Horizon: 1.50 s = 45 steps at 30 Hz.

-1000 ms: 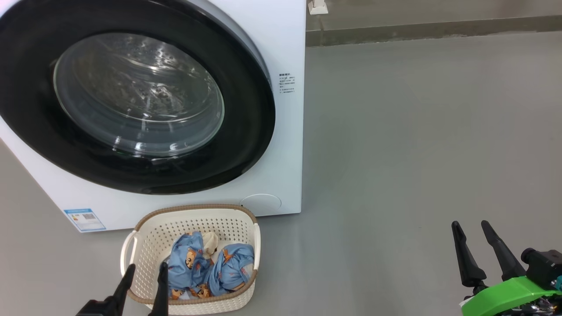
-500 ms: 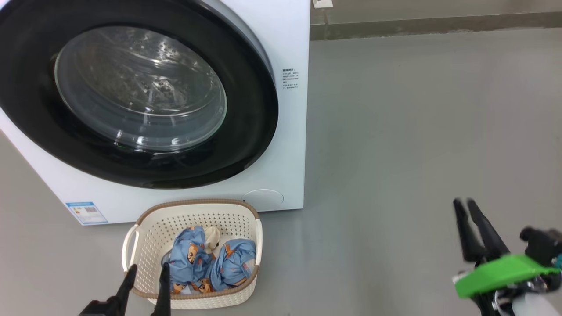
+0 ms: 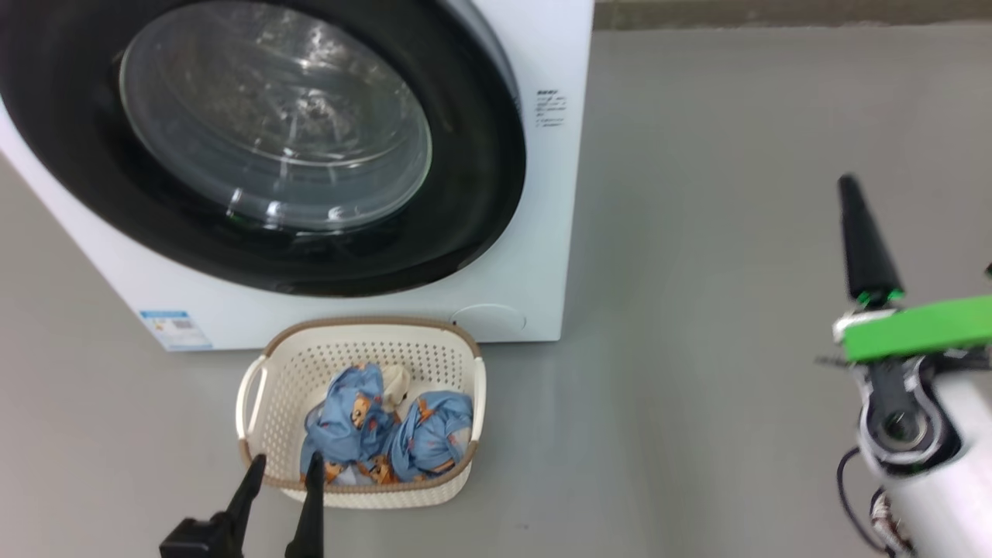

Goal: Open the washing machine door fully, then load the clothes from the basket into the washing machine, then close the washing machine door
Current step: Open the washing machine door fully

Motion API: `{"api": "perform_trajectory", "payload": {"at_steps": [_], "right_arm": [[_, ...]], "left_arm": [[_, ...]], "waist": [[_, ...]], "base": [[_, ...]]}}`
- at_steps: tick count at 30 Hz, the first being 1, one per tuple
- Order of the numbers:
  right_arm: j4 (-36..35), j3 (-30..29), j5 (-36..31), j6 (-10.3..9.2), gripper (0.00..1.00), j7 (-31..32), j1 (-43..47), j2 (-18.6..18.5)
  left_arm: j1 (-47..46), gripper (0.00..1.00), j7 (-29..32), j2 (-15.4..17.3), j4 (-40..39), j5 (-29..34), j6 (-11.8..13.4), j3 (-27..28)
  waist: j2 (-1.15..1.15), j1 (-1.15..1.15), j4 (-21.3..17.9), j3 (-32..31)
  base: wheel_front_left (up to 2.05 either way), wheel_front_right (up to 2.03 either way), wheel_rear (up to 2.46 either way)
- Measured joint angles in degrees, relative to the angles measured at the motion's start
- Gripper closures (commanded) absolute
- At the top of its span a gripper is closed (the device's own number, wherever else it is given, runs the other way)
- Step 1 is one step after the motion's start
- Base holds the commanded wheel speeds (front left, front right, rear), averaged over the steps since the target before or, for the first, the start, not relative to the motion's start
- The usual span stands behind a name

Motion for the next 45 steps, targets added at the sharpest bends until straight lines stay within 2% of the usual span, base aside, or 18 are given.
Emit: {"api": "perform_trajectory", "payload": {"at_steps": [7,9,14,22,26,37,45], "right_arm": [[0.3,2.09,17.49,0.0,1.0,1.31,-7.75,-4.78],[0.47,2.07,21.95,0.0,1.0,3.87,-10.35,-6.19],[1.54,1.29,28.11,0.0,1.0,11.6,-16.51,-9.05],[5.01,-0.65,32.34,0.0,1.0,28.0,-24.63,-11.99],[6.13,-1.93,33.21,-0.01,1.0,34.03,-27.88,-12.48],[11.03,-1.89,32.49,-0.01,1.0,46.12,-36.9,-13.23],[13.71,-0.31,30.84,-0.01,1.0,50.86,-43.0,-13.24]], "left_arm": [[-2.97,0.0,0.0,-0.02,-0.43,-2.64,0.9,-2.65],[-3.67,0.0,0.0,-0.02,-0.74,-3.13,1.44,-3.61],[-5.75,0.0,0.0,-0.03,-1.86,-4.74,2.33,-6.24],[-8.89,0.0,0.0,-0.07,-3.5,-7.35,3.9,-11.18],[-10.07,0.0,0.0,-0.12,-4.19,-8.91,4.6,-13.47],[-14.57,0.0,-0.01,-0.26,-6.53,-11.28,6.3,-18.56],[-17.12,0.0,-0.01,-0.44,-8.71,-13.18,7.58,-21.82]], "waist": [[0.0,0.01,2.66,2.99],[0.0,0.01,3.46,4.01],[0.0,0.01,5.64,6.66],[0.0,0.01,9.98,11.91],[0.0,0.01,11.84,14.29],[0.0,0.01,15.99,21.0],[0.0,0.01,18.61,25.33]], "base": [[0.0,0.0,0.0],[0.0,0.0,0.0],[0.0,0.0,0.0],[0.0,0.0,0.0],[0.0,0.0,0.0],[0.0,0.0,0.0],[0.0,0.0,0.0]]}}
